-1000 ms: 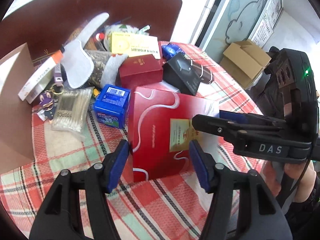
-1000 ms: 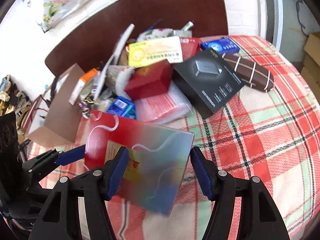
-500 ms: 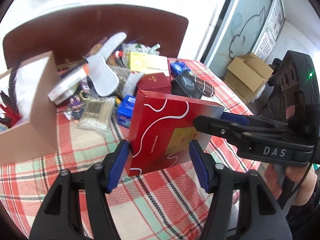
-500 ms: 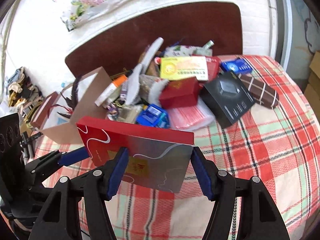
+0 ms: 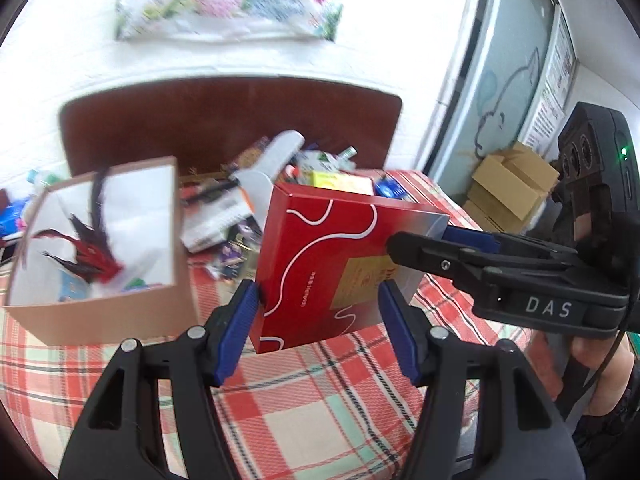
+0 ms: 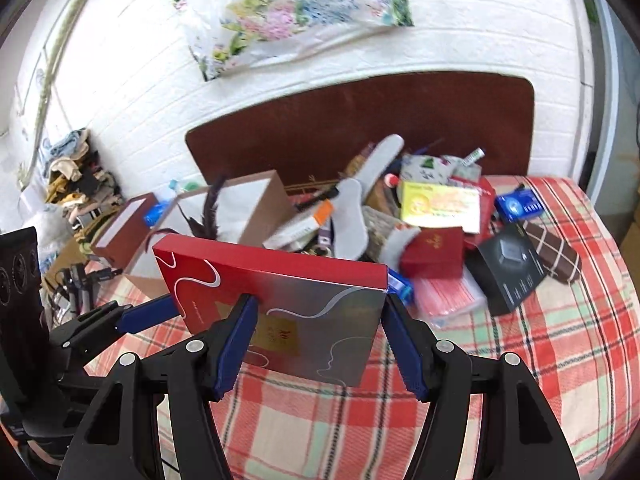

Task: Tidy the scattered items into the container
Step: 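Lift the red gift box and carry it over the cardboard box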

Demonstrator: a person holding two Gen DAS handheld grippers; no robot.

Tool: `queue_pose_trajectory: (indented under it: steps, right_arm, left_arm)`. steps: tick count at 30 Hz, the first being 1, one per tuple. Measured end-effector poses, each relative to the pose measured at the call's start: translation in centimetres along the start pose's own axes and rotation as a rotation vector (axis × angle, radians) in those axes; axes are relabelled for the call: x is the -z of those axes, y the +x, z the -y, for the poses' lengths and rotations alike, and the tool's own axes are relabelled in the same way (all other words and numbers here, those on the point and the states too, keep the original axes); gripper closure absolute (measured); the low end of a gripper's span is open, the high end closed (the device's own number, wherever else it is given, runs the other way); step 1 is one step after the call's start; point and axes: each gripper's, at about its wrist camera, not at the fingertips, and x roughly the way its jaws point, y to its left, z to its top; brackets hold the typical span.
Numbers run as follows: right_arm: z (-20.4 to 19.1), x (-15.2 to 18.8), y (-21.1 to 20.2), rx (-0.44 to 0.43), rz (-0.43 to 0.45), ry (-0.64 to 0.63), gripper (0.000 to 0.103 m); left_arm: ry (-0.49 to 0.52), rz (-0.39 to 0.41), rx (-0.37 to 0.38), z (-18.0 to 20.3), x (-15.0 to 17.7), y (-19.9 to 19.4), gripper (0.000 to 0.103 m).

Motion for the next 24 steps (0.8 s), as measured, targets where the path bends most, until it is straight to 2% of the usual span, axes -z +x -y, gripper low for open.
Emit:
queue_pose_trajectory:
  steps: [6,11,18,24]
  right_arm:
    - [-4.3,-2.4,0.5,-0.05,0.023,-0.047,0.036]
    - [-7.3,-4.4,2.5,-0.088,0.016,-0.077,0.036]
    - [-11.4,-7.3,6.9,-0.127,-0.004,-0.112,0.036]
    - [-13.8,-9.9,11.6,-0.161,-0.029,-0.128,0.036]
  left_arm:
    - [-0.018,0.038,-0.053,-3.1,-1.4,-3.0,0.042]
    - [-0.039,0.051,-0.084,-6.2,-2.1,-4.4,0.042]
    - [-0.089,0.051,-0.129,-11.9,-3.6,-4.3,0.042]
    - [-0.139,0.04,-0.163,-17.2,-4.7,-2.6,0.042]
